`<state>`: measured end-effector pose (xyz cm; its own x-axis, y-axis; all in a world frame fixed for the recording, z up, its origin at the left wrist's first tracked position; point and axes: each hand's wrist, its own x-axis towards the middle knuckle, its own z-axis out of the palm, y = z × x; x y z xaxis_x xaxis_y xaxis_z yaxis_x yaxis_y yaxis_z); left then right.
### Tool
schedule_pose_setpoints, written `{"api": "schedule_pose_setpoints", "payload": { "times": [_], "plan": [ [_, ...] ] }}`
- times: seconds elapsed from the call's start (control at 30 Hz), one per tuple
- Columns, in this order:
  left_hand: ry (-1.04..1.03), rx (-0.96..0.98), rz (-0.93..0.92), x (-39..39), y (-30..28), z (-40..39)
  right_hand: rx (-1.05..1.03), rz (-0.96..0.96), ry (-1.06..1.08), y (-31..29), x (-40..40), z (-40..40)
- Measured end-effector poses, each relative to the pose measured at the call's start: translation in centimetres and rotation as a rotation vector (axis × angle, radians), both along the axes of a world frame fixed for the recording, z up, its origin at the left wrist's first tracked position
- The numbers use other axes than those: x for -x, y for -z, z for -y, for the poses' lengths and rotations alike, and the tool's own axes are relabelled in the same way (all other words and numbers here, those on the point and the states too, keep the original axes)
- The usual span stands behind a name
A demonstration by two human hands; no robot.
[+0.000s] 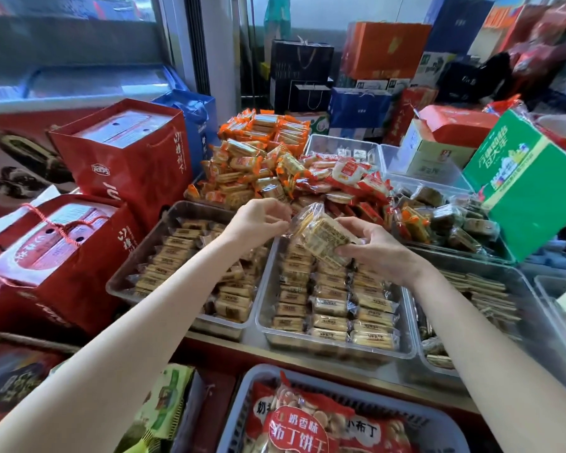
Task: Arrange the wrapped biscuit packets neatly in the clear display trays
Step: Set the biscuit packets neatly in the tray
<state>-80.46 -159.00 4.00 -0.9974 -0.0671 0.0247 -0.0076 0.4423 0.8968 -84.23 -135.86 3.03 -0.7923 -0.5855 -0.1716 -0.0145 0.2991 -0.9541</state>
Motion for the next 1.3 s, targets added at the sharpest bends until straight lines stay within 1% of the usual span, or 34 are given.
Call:
{"api": "schedule_pose_setpoints", "payload": {
  "times": [0.07, 0.1, 0.17, 0.2, 0.27, 0.33, 0.37, 0.4, 0.47, 0.53, 0.63, 0.73, 0.8, 0.87, 0.93, 1.0, 1.1, 1.2, 1.23, 1.3],
  "plan": [
    [0.044, 0.026, -0.091, 0.1, -0.8, -1.0, 0.003, 0.008, -0.005, -0.1, -0.1, 0.3],
    [0.03, 0.04, -0.152, 0.1, -1.1, -1.6, 0.011, 0.017, -0.012, -0.1, -0.1, 0.4],
    [-0.056, 0.095, -0.241, 0.4, -1.5, -2.1, 0.02, 0.03, -0.035, -0.2, 0.0, 0.4],
    [-0.092, 0.083, -0.25, 0.6, -1.5, -2.0, 0.022, 0.035, -0.04, -0.2, 0.1, 0.3],
    [-0.12, -0.073, -0.166, 0.8, -1.3, -1.6, 0.032, 0.044, -0.035, -0.1, 0.4, 0.3],
    [-0.123, -0.298, -0.012, 0.5, -1.2, -1.5, 0.038, 0.042, -0.024, -0.1, 0.7, 0.3],
    [-0.128, -0.361, 0.035, 0.5, -1.2, -1.5, 0.028, 0.031, -0.02, -0.1, 0.8, 0.3],
    [-0.138, -0.377, 0.044, 0.4, -1.1, -1.5, 0.008, 0.015, -0.013, -0.1, 0.9, 0.4],
    [-0.159, -0.322, -0.033, 0.3, -0.8, -1.1, -0.023, -0.015, 0.024, -0.1, 1.0, 0.5],
    [-0.132, -0.196, -0.094, 0.1, -0.5, -0.8, -0.02, -0.017, 0.069, 0.2, 1.2, 0.6],
    [-0.039, -0.065, -0.03, -0.3, 0.2, -1.4, -0.04, -0.039, 0.074, 0.6, 1.4, 1.0],
    [-0.054, -0.015, -0.049, -0.1, 0.6, -1.5, -0.084, -0.075, 0.078, 1.1, 1.7, 1.0],
    [-0.06, -0.027, -0.048, 0.0, 0.5, -1.3, -0.069, -0.06, 0.067, 1.3, 1.7, 0.8],
    [-0.051, -0.123, -0.032, 0.0, 0.2, -1.1, -0.041, -0.041, 0.052, 1.4, 1.6, 0.7],
    [-0.031, -0.237, 0.0, 0.1, -0.3, -1.0, 0.032, 0.014, 0.019, 1.4, 1.4, 0.7],
    [-0.027, -0.296, 0.016, 0.2, -0.5, -0.7, 0.076, 0.044, -0.018, 1.0, 1.2, 0.8],
    [-0.023, -0.283, 0.024, 0.3, -0.3, -0.4, 0.034, 0.018, -0.017, 0.6, 1.3, 0.9],
    [-0.017, -0.171, 0.021, 0.1, 0.1, 0.0, -0.014, -0.022, -0.004, 0.7, 1.6, 0.9],
    [-0.001, -0.168, 0.035, 0.1, 0.2, 0.2, -0.011, -0.022, -0.005, 0.7, 1.6, 0.9],
    [0.074, -0.259, 0.123, 0.0, 0.4, 0.3, 0.012, -0.024, 0.002, 0.5, 1.5, 1.0]
  ]
}}
